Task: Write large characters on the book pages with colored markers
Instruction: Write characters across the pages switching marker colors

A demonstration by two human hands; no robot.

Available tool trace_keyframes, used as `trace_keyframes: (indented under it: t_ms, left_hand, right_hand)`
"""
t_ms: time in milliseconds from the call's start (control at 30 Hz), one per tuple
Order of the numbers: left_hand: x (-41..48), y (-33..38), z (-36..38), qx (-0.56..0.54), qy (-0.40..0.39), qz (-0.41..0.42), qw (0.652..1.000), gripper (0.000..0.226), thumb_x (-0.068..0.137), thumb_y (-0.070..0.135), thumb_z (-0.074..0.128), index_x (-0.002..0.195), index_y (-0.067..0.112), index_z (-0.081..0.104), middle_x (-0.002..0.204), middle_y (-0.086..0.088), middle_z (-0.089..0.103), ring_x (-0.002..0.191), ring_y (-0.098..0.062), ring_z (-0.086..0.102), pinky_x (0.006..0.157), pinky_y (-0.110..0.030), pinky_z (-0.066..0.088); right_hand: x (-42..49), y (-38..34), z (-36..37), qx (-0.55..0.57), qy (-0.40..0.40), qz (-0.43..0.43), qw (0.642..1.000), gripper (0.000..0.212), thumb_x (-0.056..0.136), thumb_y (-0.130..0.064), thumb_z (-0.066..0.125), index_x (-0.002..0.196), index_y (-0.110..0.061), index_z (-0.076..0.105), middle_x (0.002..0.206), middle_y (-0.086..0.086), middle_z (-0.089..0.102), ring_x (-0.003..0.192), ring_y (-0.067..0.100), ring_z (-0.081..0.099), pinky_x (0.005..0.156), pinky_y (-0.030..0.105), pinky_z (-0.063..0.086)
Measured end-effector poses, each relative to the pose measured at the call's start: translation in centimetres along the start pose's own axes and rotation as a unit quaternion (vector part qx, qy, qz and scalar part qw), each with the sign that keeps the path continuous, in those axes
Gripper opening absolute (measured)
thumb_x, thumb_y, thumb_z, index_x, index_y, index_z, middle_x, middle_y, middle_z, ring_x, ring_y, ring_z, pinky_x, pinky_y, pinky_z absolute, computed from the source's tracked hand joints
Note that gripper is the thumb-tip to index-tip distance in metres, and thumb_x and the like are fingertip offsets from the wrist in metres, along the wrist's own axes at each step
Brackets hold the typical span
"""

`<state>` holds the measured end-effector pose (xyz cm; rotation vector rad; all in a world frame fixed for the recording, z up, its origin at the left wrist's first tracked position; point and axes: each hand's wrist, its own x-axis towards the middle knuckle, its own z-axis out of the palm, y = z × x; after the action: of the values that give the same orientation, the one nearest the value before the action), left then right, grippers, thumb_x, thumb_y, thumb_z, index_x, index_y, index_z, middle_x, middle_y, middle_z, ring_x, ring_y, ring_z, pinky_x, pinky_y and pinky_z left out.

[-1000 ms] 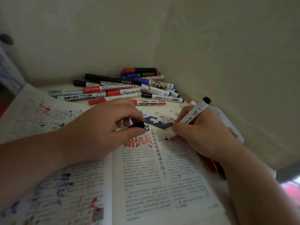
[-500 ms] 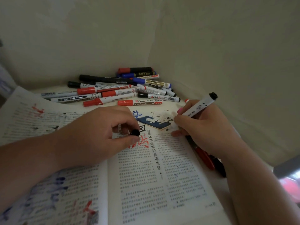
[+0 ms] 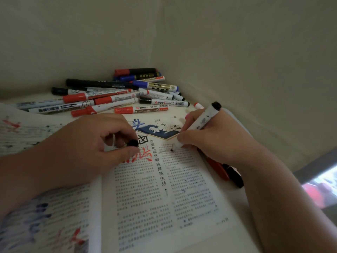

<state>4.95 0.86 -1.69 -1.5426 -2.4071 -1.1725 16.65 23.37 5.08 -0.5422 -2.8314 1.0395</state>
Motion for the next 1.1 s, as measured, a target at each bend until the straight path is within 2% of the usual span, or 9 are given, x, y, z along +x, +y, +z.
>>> trace_keyframes:
  t_ms: [167,300,400,533,600,667,800,933,1100]
  left_hand:
    - [-0.05,0.0,-0.02,0.0,-0.003,0.003,1.0,0.024,0.079,0.06,0.059,0.092,0.042,0.068,0.089,0.018,0.065,0.082,-0.009,0.06,0.065,-0.023,0.045]
    - [0.0,0.02,0.01,0.016,0.0,0.003,1.0,0.026,0.079,0.061,0.058,0.091,0.041,0.069,0.089,0.018,0.065,0.081,-0.007,0.059,0.065,-0.021,0.043]
    - [-0.03,-0.03,0.02,0.016,0.001,0.003,1.0,0.027,0.078,0.062,0.058,0.091,0.041,0.068,0.089,0.018,0.064,0.081,-0.007,0.059,0.065,-0.021,0.043]
    - [-0.1,-0.17,-0.04,0.011,-0.002,0.004,1.0,0.024,0.08,0.061,0.058,0.093,0.043,0.067,0.089,0.018,0.064,0.081,-0.008,0.059,0.065,-0.021,0.043]
    - [-0.12,-0.18,-0.02,0.006,-0.003,0.003,1.0,0.024,0.08,0.061,0.058,0.093,0.043,0.067,0.089,0.018,0.065,0.082,-0.009,0.06,0.066,-0.022,0.044]
    - [-0.1,-0.24,0.04,0.004,-0.003,0.004,1.0,0.024,0.08,0.061,0.059,0.093,0.043,0.067,0.089,0.018,0.065,0.082,-0.01,0.06,0.066,-0.024,0.044]
    - [-0.05,-0.33,0.1,0.004,-0.003,0.003,1.0,0.024,0.079,0.062,0.059,0.094,0.044,0.066,0.089,0.018,0.065,0.082,-0.012,0.061,0.066,-0.024,0.045]
    - [-0.07,-0.26,0.04,0.012,-0.004,0.001,1.0,0.025,0.078,0.062,0.059,0.094,0.044,0.067,0.091,0.02,0.064,0.081,-0.007,0.06,0.065,-0.017,0.043]
    - [-0.14,-0.09,0.04,0.005,-0.004,0.0,1.0,0.023,0.078,0.061,0.06,0.093,0.045,0.066,0.091,0.02,0.065,0.083,-0.009,0.062,0.066,-0.016,0.043]
  right_hand:
    - [-0.06,0.48,-0.12,0.051,0.007,0.009,0.999,0.01,0.082,-0.019,0.077,0.075,-0.016,0.072,0.082,-0.003,0.076,0.08,0.012,0.073,0.081,0.035,0.059]
    - [0.04,0.42,0.08,-0.006,0.024,-0.005,1.0,0.013,0.085,-0.022,0.075,0.087,-0.01,0.072,0.087,0.003,0.072,0.08,0.017,0.067,0.059,0.017,0.049]
    - [0.05,0.26,0.2,-0.024,0.031,0.002,0.999,0.017,0.086,-0.023,0.071,0.09,-0.006,0.07,0.09,0.007,0.073,0.087,0.02,0.067,0.072,0.028,0.056]
    - [0.05,0.12,-0.09,-0.012,0.022,0.022,0.999,0.02,0.082,-0.019,0.072,0.063,-0.018,0.066,0.089,0.0,0.074,0.094,0.011,0.065,0.083,0.029,0.054]
    - [0.15,0.24,-0.25,-0.014,0.011,0.024,1.0,0.023,0.08,-0.017,0.072,0.059,-0.016,0.062,0.088,0.006,0.072,0.099,0.014,0.064,0.086,0.033,0.053]
    - [0.26,0.38,-0.37,-0.006,0.0,0.027,1.0,0.02,0.08,-0.015,0.073,0.066,-0.007,0.062,0.089,0.009,0.071,0.097,0.014,0.064,0.08,0.032,0.054]
    - [0.14,0.41,-0.14,0.035,-0.005,0.014,0.999,0.01,0.081,-0.018,0.077,0.079,-0.009,0.074,0.087,-0.009,0.072,0.074,-0.012,0.062,0.055,0.003,0.042]
    - [0.47,0.72,0.15,0.015,0.029,0.013,0.999,0.012,0.083,-0.022,0.076,0.084,-0.011,0.073,0.088,0.002,0.072,0.087,0.012,0.063,0.058,0.021,0.046]
    - [0.47,0.79,-0.12,0.019,0.01,0.009,1.0,0.012,0.081,-0.016,0.077,0.072,-0.011,0.071,0.086,-0.002,0.072,0.093,0.001,0.059,0.053,0.005,0.042]
